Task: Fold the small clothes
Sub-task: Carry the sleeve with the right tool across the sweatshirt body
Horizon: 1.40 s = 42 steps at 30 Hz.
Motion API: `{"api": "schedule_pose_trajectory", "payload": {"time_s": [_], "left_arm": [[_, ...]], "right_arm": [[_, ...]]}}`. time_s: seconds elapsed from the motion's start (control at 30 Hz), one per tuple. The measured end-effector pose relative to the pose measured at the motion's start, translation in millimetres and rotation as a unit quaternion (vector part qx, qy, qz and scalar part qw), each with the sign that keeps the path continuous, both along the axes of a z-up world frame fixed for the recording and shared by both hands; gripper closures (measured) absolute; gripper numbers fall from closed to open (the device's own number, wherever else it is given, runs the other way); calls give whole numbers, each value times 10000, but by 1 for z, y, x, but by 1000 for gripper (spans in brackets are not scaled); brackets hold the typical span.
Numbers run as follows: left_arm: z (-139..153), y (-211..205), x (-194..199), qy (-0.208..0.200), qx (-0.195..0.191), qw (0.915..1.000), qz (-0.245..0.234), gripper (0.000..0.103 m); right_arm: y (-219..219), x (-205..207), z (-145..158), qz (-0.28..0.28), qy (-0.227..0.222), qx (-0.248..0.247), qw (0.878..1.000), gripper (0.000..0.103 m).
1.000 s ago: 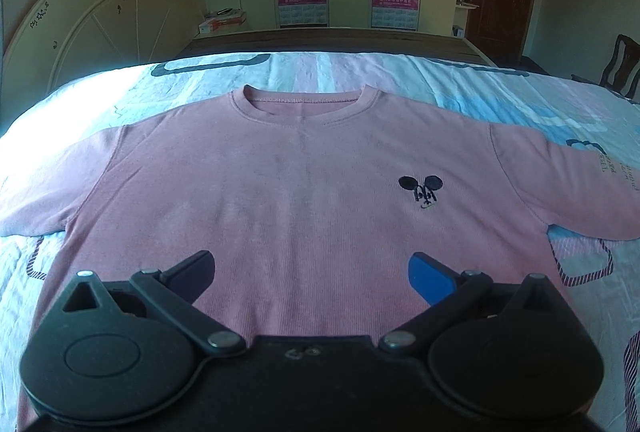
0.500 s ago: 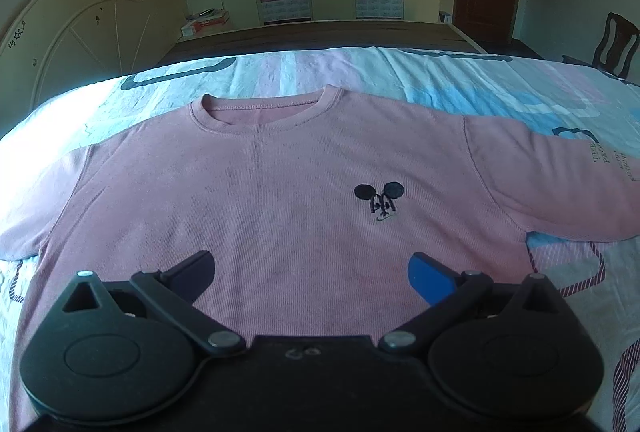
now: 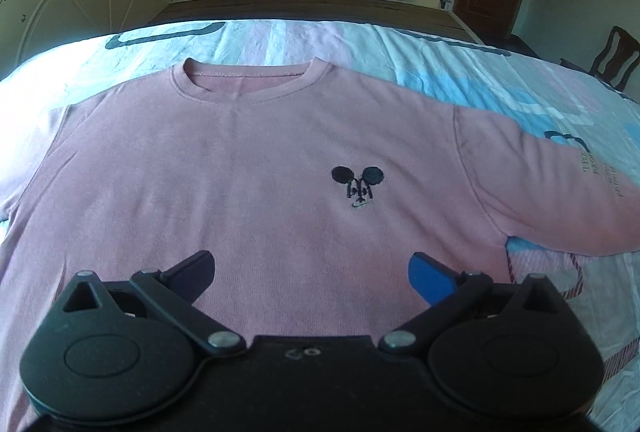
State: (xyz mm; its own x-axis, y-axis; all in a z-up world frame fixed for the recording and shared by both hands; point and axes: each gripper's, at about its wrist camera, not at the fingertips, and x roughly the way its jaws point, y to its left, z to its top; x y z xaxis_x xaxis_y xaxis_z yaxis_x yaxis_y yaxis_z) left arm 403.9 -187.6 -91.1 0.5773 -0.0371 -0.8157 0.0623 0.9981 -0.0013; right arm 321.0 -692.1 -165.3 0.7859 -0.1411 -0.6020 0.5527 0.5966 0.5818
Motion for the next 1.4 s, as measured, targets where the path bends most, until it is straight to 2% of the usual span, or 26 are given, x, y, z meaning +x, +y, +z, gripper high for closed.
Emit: {"api": "schedule_pose_trajectory", "payload": {"time_s": [0.03,0.1,0.13,0.17,0.33,0.43,0.5,0.53,0.6,0.67,0.7,0.77,0.9,1.07,1.2,1.3,1.37,1.4], "left_arm": [[-1,2,1,30,-30,10000,1,0],[-1,4,2,50,-7,10000,-77,0],[-2,6,2,17,103,9999,-73,0],[-2,8,2,-15,162,9998,-67,0],[-3,29,-2,-72,72,9999,-31,1],[-9,43,-1,-107,533,9985,-86,3],[-10,54,0,-195,668,9975,-89,3],[-10,62,1,-232,610,9979,-53,3],[-8,86,5,-247,237,9994,75,3],[-8,108,8,-259,-145,9993,227,8],[-8,117,10,-271,-210,9990,272,10],[-9,134,15,-320,-226,9988,310,13],[-11,174,20,-376,-381,9976,429,14],[-12,223,23,-446,-424,9971,448,13],[-15,255,23,-420,-524,9965,490,13],[-19,269,24,-405,-655,9960,449,13],[-21,270,27,-362,-829,9953,347,11],[-21,268,30,-336,-973,9944,232,11]], "right_arm": [[-1,0,4,1,120,-79,9999,94],[8,2,20,154,234,-827,9962,94],[12,7,21,246,503,-1112,9922,94],[11,10,16,251,671,-1049,9919,94],[25,10,29,388,532,-1226,9903,94],[51,19,40,720,378,-1417,9866,94],[77,35,47,1039,303,-1557,9819,94],[96,45,51,1243,242,-1623,9786,94],[134,57,59,1628,119,-1745,9710,95],[176,68,65,2003,-11,-1842,9623,95],[199,72,69,2212,-97,-1877,9570,96],[248,83,71,2626,-195,-1995,9439,96],[342,101,68,3321,-274,-2089,9194,96],[441,121,54,3862,-234,-2106,8978,96],[499,135,39,4227,-171,-2038,8829,96],[525,144,18,4366,117,-2034,8763,96],[532,143,12,4356,109,-2161,8738,85],[533,140,15,4425,73,-2184,8697,69]]}}
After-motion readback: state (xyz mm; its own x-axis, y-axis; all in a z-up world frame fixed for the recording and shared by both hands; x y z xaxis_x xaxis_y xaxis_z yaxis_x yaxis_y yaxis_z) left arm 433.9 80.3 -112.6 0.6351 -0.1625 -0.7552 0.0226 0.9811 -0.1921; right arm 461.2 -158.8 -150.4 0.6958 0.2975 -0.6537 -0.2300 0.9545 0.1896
